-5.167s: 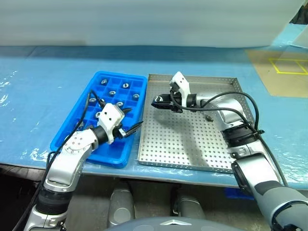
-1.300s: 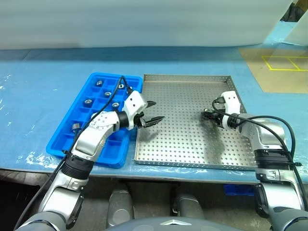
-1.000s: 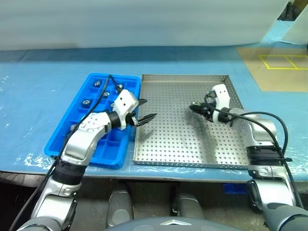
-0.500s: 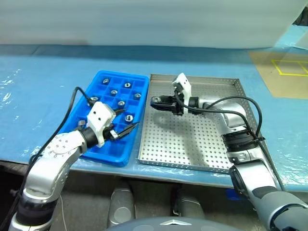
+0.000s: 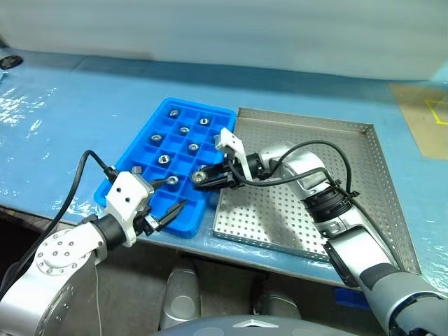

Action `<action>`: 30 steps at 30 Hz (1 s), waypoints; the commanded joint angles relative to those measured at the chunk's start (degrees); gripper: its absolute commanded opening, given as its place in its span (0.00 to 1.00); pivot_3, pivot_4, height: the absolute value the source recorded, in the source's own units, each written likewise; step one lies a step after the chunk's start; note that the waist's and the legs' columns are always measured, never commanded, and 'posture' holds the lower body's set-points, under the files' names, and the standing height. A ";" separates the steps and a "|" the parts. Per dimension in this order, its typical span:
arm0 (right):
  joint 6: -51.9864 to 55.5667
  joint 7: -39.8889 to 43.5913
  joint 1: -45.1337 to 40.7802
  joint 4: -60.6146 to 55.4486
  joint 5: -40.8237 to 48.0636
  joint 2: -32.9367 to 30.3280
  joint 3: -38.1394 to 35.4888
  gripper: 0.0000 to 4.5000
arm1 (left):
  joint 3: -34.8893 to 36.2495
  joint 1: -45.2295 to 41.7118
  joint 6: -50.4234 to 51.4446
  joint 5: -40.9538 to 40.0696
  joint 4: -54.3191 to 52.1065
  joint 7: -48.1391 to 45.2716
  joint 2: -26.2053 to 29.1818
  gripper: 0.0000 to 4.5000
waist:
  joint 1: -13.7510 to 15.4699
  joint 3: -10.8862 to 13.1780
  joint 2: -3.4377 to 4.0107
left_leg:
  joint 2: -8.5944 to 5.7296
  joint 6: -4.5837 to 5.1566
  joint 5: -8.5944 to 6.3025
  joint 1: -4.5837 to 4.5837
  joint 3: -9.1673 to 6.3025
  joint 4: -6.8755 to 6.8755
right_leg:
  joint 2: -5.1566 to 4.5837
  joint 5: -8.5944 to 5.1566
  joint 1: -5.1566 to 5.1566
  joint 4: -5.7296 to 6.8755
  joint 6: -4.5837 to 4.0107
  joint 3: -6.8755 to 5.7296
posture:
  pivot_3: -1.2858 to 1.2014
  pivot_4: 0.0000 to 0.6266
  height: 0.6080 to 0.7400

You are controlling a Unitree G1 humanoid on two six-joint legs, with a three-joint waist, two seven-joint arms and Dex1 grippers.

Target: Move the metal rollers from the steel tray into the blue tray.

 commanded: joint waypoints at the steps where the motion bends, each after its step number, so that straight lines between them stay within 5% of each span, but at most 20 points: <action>1: -2.23 3.54 -2.15 -3.14 -0.61 -0.07 2.68 0.36 | 3.51 1.60 0.63 -2.05 -4.38 1.08 0.69 0.77 | 0.90 0.00 0.01 | 0.00 0.00 0.00 0.02 0.00 -0.02 | 0.00 -0.01 0.00 0.00 0.01 0.01 | 0.75 0.24 1.00; 20: -12.64 9.87 -4.49 4.13 -12.14 -2.12 10.95 0.36 | 6.87 4.50 -0.29 -4.75 -4.84 2.52 3.92 0.77 | 7.05 0.00 0.02 | -0.02 -0.01 0.00 0.19 -0.01 -0.17 | 0.05 -0.03 0.01 0.02 0.04 0.15 | 0.75 0.24 1.00; 27: -12.76 10.31 -4.87 5.80 -11.31 -2.01 8.12 0.86 | 3.48 -0.30 -0.30 -4.70 -2.19 2.95 3.96 0.77 | 7.46 -0.01 0.01 | -0.06 -0.02 0.01 0.26 -0.01 -0.17 | 0.05 -0.02 0.08 0.07 0.04 0.18 | 0.74 0.24 1.00; 30: -10.05 8.54 -4.47 6.43 -7.22 -1.08 2.10 0.86 | 1.54 -2.60 -1.04 -4.51 -0.04 3.82 2.34 0.77 | 7.30 -0.01 0.02 | -0.05 -0.03 0.01 0.23 -0.01 -0.17 | 0.05 -0.01 0.07 0.07 0.03 0.17 | 0.73 0.24 1.00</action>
